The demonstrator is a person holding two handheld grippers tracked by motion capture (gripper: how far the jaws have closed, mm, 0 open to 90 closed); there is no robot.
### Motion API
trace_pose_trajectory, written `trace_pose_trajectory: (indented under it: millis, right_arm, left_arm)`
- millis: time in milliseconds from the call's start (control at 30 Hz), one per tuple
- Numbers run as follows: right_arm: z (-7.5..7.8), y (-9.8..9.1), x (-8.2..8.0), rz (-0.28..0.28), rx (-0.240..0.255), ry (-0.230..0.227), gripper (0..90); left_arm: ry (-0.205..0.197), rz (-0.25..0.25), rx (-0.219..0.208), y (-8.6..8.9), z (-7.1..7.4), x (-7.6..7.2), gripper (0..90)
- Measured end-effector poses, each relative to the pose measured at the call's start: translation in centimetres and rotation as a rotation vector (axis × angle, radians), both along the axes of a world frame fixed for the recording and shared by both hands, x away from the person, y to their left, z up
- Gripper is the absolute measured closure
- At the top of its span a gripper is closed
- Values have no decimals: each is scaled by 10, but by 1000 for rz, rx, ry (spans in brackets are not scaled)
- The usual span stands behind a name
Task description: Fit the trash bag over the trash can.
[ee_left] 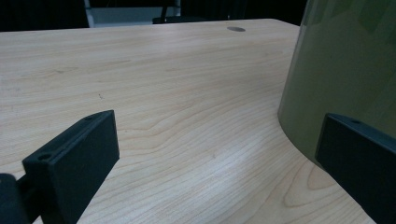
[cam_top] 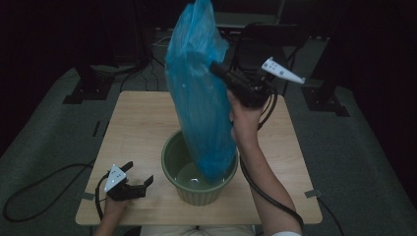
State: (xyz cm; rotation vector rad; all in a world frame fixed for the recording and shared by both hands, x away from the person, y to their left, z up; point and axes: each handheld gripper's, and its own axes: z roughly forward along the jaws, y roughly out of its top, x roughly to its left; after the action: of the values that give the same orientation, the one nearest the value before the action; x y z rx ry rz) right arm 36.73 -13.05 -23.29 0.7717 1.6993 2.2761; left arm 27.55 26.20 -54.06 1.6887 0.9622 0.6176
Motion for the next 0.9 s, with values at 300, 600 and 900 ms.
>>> trace_pose_trajectory:
  millis: [300, 600, 900]
  right_arm:
    - [-64, 1, -15, 66, -98, 70, 894]
    - [-120, -27, -36, 71, -182, 178, 873]
    - [-146, -41, -45, 89, -233, 253, 843]
  left_arm:
    - [12, 21, -11, 1, 0, 1, 2]
    - [56, 36, 55, -7, 1, 3, 2]
    - [90, 35, 57, -6, 11, 9, 2]
